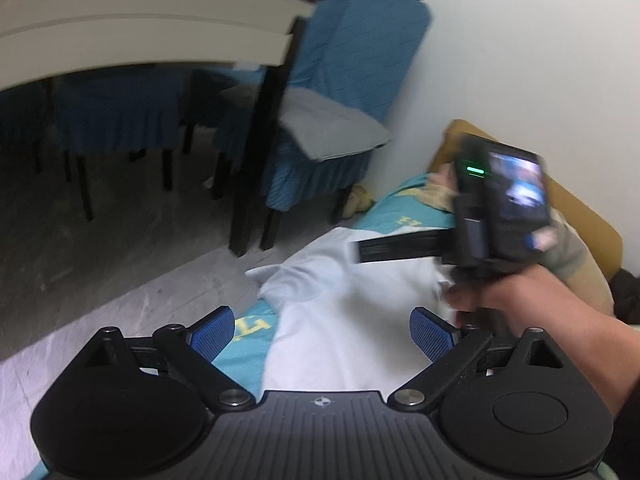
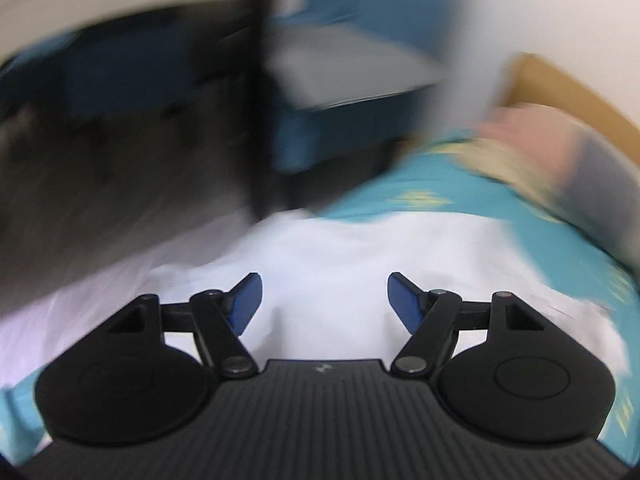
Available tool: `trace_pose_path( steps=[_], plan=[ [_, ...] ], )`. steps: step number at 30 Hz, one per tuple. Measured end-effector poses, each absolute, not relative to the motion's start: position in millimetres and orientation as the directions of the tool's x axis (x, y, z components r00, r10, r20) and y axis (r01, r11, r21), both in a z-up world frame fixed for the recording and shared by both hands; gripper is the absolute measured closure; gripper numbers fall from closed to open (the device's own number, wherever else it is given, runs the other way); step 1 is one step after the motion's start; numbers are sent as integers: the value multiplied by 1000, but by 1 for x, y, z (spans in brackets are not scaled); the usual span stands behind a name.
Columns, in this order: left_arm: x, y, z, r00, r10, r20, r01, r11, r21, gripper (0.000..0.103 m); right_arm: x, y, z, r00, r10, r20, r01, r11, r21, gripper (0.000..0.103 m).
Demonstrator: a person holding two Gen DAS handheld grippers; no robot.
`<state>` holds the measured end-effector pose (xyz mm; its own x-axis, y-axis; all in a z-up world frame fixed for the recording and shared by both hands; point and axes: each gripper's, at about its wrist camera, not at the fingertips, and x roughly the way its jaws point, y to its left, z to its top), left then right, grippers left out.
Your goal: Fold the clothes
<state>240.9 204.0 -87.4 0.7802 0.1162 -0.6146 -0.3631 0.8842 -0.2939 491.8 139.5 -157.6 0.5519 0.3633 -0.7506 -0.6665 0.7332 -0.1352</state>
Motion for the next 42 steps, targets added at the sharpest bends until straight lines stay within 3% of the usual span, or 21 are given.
trace_pose_path(
  steps=[6,11,13,15,18,24,27,29,35,42],
  plan=[
    [234,231,-97,735,185,-652,-481,821,-308,7,483,245,-210,457,330,-826,-802,555,-222,32],
    [233,240,-99,727,231,-646,-528,789,-313,7,490,287,-261,498,159,-853,-779,514,-359,34],
    [234,245,-99,721,266,-640,-553,777,-300,7,486,283,-256,547,175,-819,-754,527,-391,45],
    [233,253,-99,712,305,-632,-589,750,-301,7,482,278,-249,594,196,-780,-728,543,-418,94],
    [230,262,-97,707,343,-619,-623,716,-314,7,475,270,-239,661,225,-716,-686,567,-455,97],
    [221,260,-87,726,370,-579,-612,731,-300,7,462,187,-148,839,327,-434,-493,794,-356,97],
    [216,252,-83,737,353,-577,-589,754,-291,7,463,116,-112,919,250,-306,-323,921,-218,98],
    [215,246,-81,743,337,-578,-569,773,-282,7,468,64,-104,945,176,-275,-216,968,-124,98],
    [223,220,-86,762,297,-575,-504,830,-239,7,496,-68,-146,927,-60,-371,85,995,53,98],
    [244,189,-107,749,223,-624,-417,890,-183,7,519,-122,-202,866,23,-499,78,980,181,91]
  ],
)
